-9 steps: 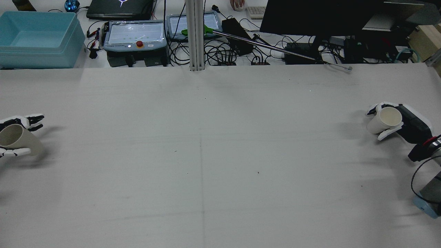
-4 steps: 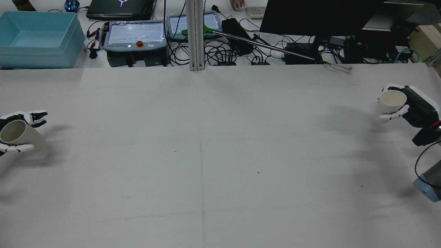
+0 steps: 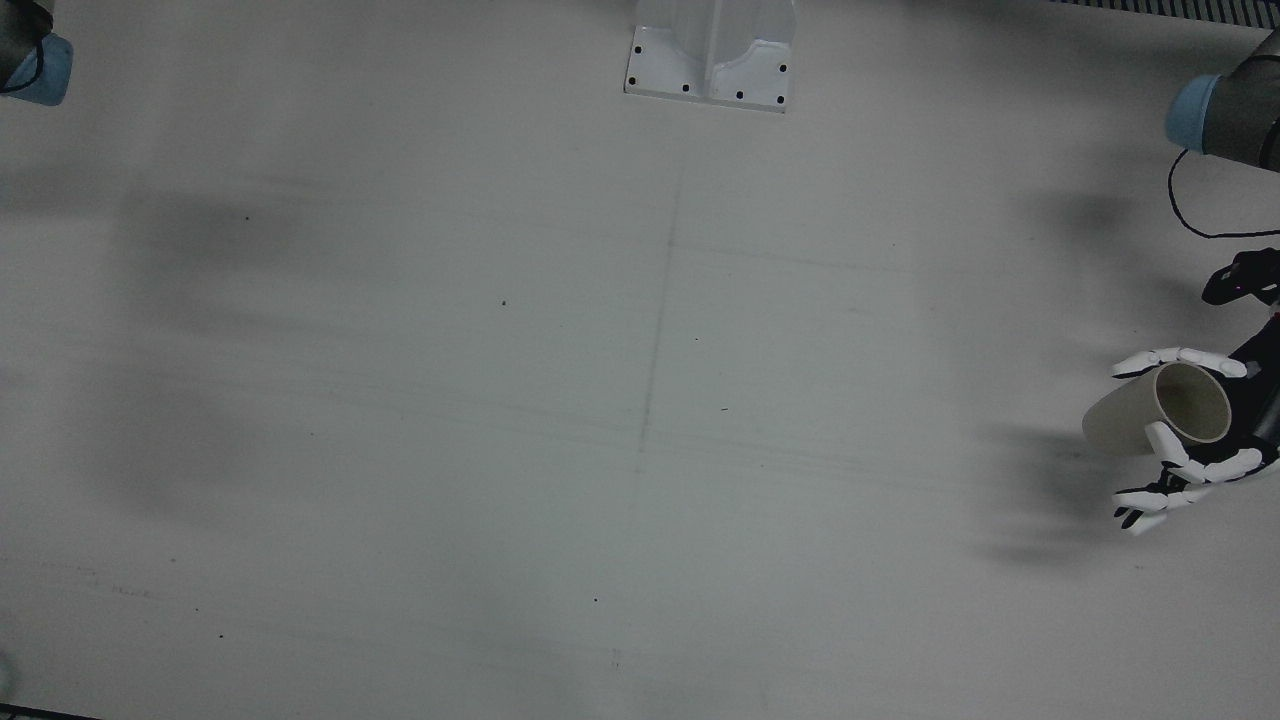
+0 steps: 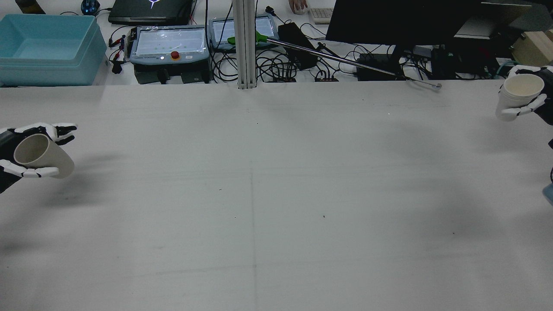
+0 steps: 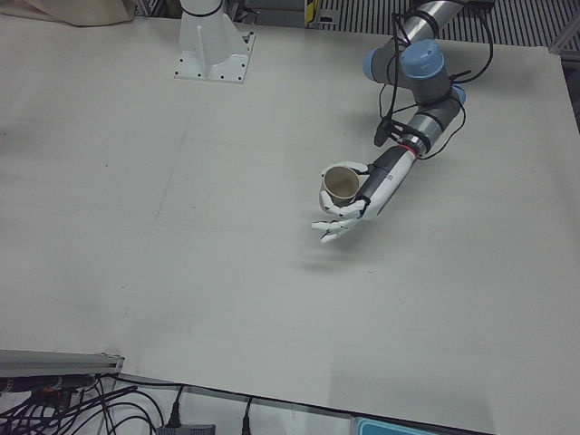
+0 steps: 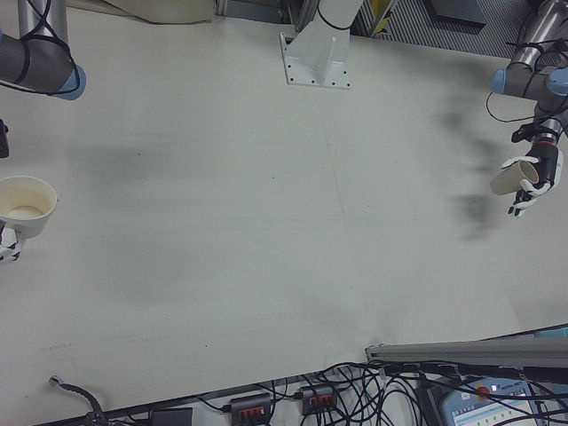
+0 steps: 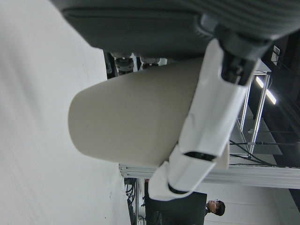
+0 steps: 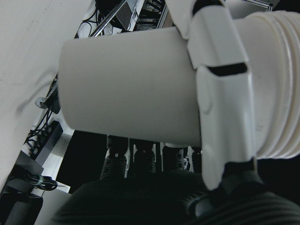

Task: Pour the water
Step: 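Lift the white cup with the right hand and the beige cup with the left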

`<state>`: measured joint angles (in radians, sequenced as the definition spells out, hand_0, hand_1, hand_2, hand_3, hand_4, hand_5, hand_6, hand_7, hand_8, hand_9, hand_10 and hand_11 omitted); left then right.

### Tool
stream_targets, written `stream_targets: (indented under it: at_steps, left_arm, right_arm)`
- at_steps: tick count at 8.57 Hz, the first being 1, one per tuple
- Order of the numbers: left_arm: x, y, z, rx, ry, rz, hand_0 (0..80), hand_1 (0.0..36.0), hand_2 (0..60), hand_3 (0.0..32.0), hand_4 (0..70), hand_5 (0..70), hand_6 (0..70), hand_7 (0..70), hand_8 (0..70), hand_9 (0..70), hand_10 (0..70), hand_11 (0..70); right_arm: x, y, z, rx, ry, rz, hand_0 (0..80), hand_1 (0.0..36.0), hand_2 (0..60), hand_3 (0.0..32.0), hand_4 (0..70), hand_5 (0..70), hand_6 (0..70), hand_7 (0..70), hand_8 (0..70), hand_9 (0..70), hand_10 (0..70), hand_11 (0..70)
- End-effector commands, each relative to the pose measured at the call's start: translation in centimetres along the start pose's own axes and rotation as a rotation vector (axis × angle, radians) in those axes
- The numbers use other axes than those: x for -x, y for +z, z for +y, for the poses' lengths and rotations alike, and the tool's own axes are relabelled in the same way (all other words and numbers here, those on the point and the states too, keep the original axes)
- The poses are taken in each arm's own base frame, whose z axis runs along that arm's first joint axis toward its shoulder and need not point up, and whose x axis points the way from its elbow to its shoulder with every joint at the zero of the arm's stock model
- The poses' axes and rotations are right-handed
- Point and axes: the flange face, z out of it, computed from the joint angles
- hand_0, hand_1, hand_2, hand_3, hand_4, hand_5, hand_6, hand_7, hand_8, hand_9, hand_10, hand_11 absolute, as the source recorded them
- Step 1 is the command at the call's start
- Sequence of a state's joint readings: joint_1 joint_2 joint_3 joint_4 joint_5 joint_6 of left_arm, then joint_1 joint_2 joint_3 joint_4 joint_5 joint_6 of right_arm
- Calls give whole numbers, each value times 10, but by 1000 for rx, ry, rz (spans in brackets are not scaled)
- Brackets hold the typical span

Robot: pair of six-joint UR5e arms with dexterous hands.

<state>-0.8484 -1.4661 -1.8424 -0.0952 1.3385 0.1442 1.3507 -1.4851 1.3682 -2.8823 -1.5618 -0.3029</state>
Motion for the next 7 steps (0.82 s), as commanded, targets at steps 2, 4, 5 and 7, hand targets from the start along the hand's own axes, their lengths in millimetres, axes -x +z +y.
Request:
stream_targets:
  at_steps: [2,4,5,7]
  left_arm:
    - [24,112,127,49,48,-122,800,360,600,0,700,700,221,226,108,105,65,123]
    - [58,164,200,93,123,-220,800,360,600,0,700,700,218,220,105,98,60,117]
    - [94,175,226,91,125,-279,800,360,600,0,700,700,225,221,107,99,61,119]
    - [188,210,287,142,150,-387,800,360,600,0,700,700,235,220,110,100,63,121]
  right_arm:
    - [93,55,177,127,-22,-80,800,359,505,0,700,700,700,700,559,696,411,596]
    - [145,81,309,186,-121,-125,800,360,600,0,700,700,700,700,552,692,404,589]
    - [164,89,366,202,-213,-146,800,360,600,0,700,700,700,700,548,688,401,585]
    - [112,120,467,267,-364,-109,800,360,600,0,700,700,700,700,543,686,404,589]
